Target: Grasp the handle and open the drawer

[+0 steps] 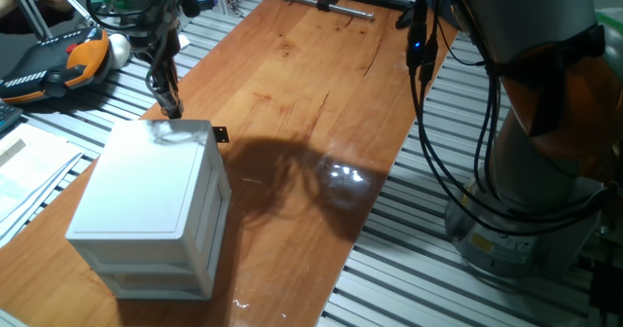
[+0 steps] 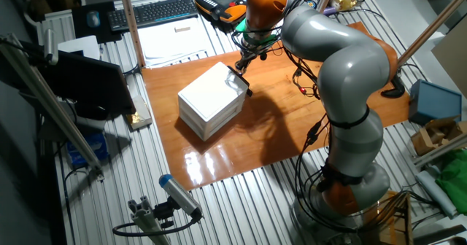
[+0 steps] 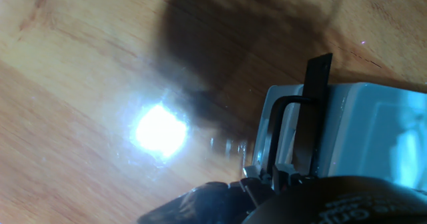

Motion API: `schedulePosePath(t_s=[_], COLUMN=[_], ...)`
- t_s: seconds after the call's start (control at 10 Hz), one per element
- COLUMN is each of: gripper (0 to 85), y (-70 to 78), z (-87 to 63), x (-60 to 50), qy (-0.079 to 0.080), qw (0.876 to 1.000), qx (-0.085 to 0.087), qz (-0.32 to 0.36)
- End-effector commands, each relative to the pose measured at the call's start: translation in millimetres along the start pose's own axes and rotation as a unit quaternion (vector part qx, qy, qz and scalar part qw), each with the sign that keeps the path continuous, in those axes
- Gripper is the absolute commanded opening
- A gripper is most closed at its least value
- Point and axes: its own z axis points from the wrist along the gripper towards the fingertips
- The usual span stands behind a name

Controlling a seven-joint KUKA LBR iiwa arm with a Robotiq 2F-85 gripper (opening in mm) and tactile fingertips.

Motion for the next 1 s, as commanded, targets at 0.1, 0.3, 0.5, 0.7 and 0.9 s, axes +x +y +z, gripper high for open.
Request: schedulePosePath(t_s=[0.1,0.3,0.5,0.7,0.9], gripper=[19.7,20.3,21.0,21.0,21.0], y=[0.2,0.0,-0.5,-0.7,-0.8], z=[0.6,1.9,2.7,2.9,3.5], x=[0.5,0.9,1.0,1.0,1.3], qy=[0.001,0.000,0.000,0.000,0.001], qw=[1.000,1.000,1.000,1.000,1.000], qx=[0.001,-0.001,-0.002,-0.002,-0.001], qz=[0.004,0.006,0.005,0.004,0.004])
